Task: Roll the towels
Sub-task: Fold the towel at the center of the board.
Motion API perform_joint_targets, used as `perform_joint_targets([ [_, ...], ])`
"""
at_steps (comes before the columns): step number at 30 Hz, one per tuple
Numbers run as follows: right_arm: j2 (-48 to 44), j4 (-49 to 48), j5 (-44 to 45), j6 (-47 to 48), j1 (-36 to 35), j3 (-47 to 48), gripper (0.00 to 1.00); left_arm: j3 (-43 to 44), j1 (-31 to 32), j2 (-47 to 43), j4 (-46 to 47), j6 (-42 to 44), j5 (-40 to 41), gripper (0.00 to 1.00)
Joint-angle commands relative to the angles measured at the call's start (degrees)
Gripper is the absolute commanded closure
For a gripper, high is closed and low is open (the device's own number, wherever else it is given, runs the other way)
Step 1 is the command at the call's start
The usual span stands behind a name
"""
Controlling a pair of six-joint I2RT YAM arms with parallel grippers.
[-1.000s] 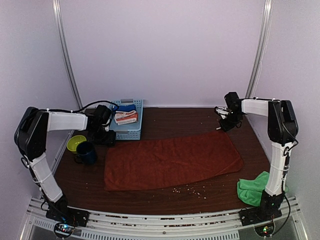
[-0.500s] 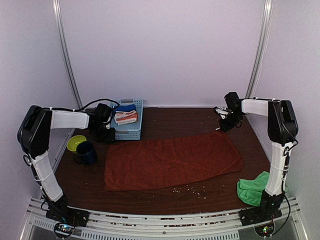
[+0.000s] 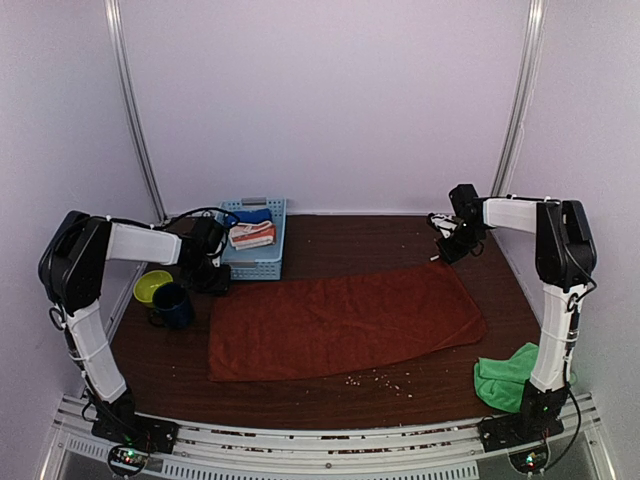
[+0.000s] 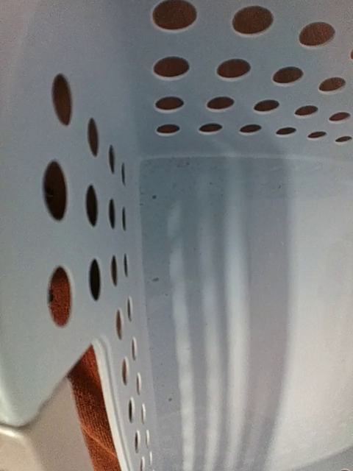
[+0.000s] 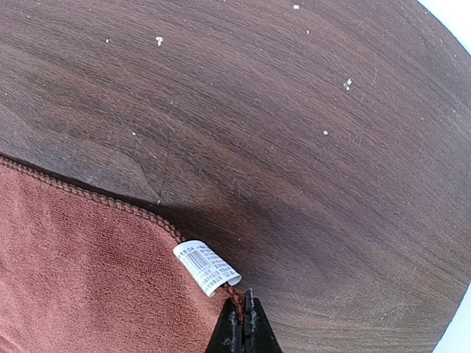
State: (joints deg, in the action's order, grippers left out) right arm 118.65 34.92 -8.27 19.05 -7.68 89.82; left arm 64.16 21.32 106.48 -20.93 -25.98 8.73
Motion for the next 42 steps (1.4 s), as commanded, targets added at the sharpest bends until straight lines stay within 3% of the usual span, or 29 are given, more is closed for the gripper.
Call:
perform_joint_targets([
  [1,-0.2,0.3,-0.7,-0.4,-0.1,0.4,1.00,-0.4,-0.4,1.1,3.7,1.0,-0.7,0.66],
  [9,0.4,0.5,-0.4,-0.5,0.1,1.5,1.00,-2.1,-0.4,-1.6,6.9,1.5,-2.2,1.00],
  [26,-10.7,2.3,-10.4,2.6,4.1,-0.1,1.00,-9.8,-0.1,-25.2,4.7,2.2,-5.9,1.00],
  [42,-21.7,1.6,-12.8,11.1,6.6,-15.9,1.00,-16.7,0.4,-37.0,-1.9,1.8,-14.5,1.00],
])
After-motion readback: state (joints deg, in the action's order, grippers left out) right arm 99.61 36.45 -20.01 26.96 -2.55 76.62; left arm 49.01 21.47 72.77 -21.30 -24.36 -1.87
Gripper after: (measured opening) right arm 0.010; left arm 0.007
